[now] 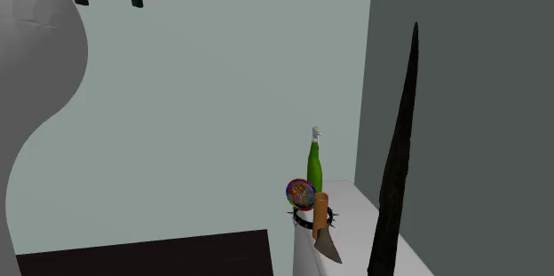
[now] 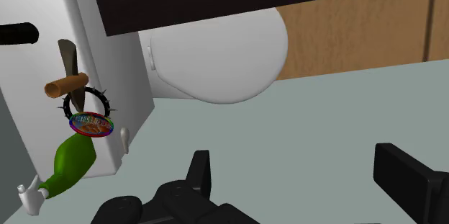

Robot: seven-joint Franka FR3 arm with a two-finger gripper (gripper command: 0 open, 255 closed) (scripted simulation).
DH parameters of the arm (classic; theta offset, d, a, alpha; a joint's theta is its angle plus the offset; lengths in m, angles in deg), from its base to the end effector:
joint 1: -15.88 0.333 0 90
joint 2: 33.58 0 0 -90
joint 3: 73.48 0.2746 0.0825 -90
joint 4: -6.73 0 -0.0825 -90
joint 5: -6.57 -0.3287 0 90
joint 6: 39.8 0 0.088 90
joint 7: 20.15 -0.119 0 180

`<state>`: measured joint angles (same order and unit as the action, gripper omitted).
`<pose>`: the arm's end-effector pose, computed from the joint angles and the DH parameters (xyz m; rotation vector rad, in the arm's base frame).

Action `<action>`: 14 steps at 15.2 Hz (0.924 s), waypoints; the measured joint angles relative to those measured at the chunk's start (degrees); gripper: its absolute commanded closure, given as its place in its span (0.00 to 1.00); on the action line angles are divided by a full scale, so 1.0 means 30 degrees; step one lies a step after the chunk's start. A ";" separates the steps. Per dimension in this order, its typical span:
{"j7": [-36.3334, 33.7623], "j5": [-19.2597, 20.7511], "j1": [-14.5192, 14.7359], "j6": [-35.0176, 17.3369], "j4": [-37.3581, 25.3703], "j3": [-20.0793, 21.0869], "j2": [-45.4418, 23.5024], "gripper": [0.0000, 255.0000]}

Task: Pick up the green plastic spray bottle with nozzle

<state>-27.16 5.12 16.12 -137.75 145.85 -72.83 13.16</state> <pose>0.2875 0.0078 0.5401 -3.1097 0.1747 -0.1494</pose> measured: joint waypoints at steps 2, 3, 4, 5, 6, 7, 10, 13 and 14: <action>0.0171 0.0103 -0.0069 -0.0188 0.0075 -0.0162 -0.0118 0.00; 0.0424 0.0251 -0.0172 -0.0585 0.0246 -0.0402 -0.0368 0.00; 0.0762 0.0448 -0.0313 -0.0922 0.0397 -0.0730 -0.0562 0.00; 0.1108 0.0645 -0.0451 -0.1284 0.0458 -0.1060 -0.0870 0.00; 0.1448 0.0827 -0.0582 -0.1603 0.0453 -0.1386 -0.1196 0.00; 0.1716 0.0964 -0.0677 -0.2187 0.0603 -0.1653 -0.1654 0.00; 0.2758 0.1465 -0.1069 -0.3437 0.0794 -0.2668 -0.2709 0.00; 0.3799 0.1832 -0.1377 -0.4729 0.0600 -0.3684 -0.4186 0.00; 0.4123 0.1913 -0.1461 -0.5119 0.0529 -0.3993 -0.4642 0.00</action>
<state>-14.79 10.86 11.73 -153.10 147.44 -84.81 -0.77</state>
